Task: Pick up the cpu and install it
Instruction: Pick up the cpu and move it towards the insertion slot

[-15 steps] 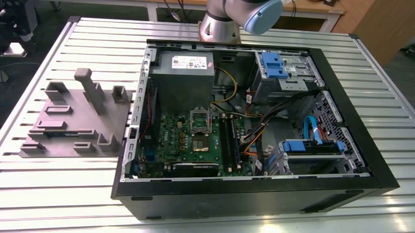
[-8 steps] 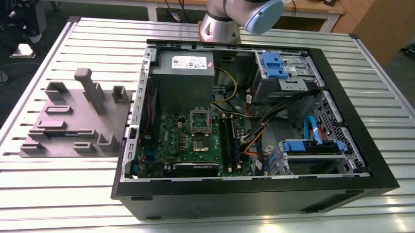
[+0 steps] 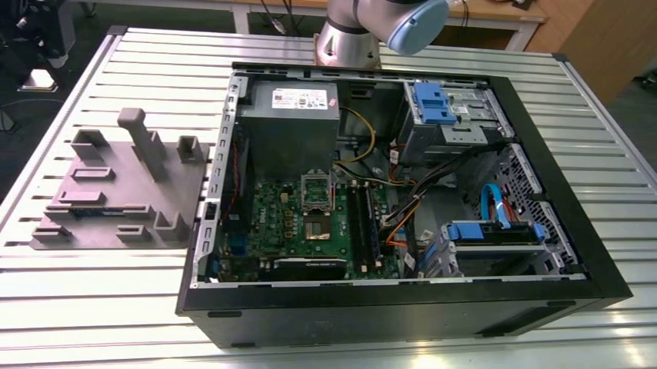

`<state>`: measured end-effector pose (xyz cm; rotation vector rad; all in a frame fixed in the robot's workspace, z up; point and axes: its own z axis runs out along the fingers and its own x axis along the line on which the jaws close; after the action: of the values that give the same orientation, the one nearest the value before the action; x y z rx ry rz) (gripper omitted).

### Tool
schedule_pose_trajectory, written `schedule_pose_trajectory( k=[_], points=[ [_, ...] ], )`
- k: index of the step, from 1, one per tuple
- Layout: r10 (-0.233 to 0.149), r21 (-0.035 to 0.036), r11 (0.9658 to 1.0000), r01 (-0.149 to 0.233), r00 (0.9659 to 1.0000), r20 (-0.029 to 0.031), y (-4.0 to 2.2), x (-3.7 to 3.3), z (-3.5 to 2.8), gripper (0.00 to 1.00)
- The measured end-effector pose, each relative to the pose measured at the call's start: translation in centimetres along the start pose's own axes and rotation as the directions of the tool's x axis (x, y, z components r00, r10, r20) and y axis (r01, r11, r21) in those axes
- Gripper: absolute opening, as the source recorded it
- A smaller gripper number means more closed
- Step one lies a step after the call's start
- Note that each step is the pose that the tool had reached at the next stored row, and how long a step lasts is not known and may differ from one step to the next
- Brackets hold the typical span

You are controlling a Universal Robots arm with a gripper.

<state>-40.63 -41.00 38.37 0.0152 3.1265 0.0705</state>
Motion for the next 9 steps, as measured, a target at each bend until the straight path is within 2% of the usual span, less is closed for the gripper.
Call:
schedule_pose_trajectory(
  k=[9],
  points=[
    [0.000, -0.0001, 1.0000, 0.000, 1.0000, 0.0000, 0.00, -0.08, 0.00, 0.47]
  ],
)
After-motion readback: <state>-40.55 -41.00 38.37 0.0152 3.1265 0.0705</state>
